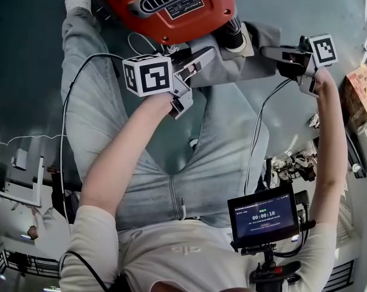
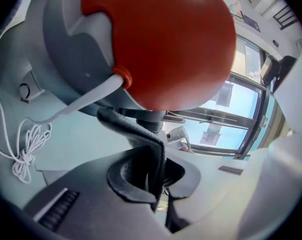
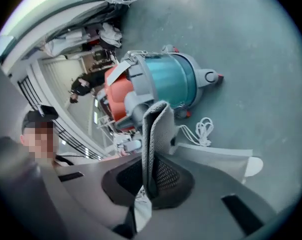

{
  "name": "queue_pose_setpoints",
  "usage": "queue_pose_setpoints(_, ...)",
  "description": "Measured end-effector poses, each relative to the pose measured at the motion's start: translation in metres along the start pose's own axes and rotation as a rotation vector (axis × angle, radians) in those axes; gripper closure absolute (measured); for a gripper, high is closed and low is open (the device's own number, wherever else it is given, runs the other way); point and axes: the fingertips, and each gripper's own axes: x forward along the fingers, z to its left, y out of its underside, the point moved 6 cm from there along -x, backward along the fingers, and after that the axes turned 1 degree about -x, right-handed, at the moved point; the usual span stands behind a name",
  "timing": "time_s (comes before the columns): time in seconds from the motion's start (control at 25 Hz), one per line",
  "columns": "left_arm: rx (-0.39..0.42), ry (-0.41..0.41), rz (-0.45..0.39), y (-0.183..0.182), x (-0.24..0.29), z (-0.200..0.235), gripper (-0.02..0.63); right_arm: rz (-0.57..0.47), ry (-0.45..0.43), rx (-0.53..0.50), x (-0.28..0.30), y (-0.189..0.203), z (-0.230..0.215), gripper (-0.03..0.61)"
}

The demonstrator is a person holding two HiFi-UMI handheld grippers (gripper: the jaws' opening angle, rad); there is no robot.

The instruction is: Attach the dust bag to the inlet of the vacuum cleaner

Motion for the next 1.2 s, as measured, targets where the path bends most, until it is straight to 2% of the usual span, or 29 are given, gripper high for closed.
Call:
queue_pose_setpoints(0.12,-0.028,0.004,0.031,0.000,-0.004,0.008,0.597,-0.056,-0.098,0.053,0.006,-0.012,0.020,0.561)
queue_pose_setpoints(0.28,-0.055,0.063,0.058,0.009,-0.002,0.012,0.595,-0.141,-0.164,0.168,0.007,-0.012,0.025,0.561)
queue_pose_setpoints(0.4,0.020,0.014,0.142,0.023,0.002,0.015,0.594,-0.182,-0.183,0.187,0.005,-0.014,0.022,0.561)
queue_pose_setpoints(0.52,0.176,-0.056,0.275,0.034,0.007,0.015,0.571,-0.195,-0.186,0.190,0.004,-0.017,0.020,0.561)
queue_pose_setpoints(0.6,0.237,-0.061,0.289,0.033,0.010,0.006,0.577,-0.208,-0.173,0.191,0.002,-0.019,0.017,0.561)
queue_pose_setpoints(0.72,0.176,0.014,0.205,0.017,0.003,-0.013,0.594,-0.210,-0.098,0.168,-0.008,-0.021,0.006,0.561)
queue_pose_setpoints(0.8,0.131,0.037,0.191,0.007,-0.002,-0.014,0.595,-0.207,-0.091,0.163,-0.008,-0.019,0.003,0.561)
queue_pose_setpoints(0.88,0.100,0.021,0.178,0.004,-0.003,-0.006,0.596,-0.227,-0.118,0.158,-0.003,-0.017,0.014,0.561)
queue_pose_setpoints(0.96,0.019,-0.020,0.161,0.009,-0.003,0.012,0.595,-0.221,-0.104,0.135,0.008,-0.014,0.034,0.561)
queue_pose_setpoints(1.08,-0.096,-0.030,0.125,0.018,-0.002,0.021,0.596,-0.190,0.005,0.101,0.017,-0.021,0.044,0.561)
queue_pose_setpoints(1.2,-0.140,0.068,0.042,0.009,-0.009,-0.016,0.597,-0.230,0.099,0.141,0.000,-0.038,0.010,0.561)
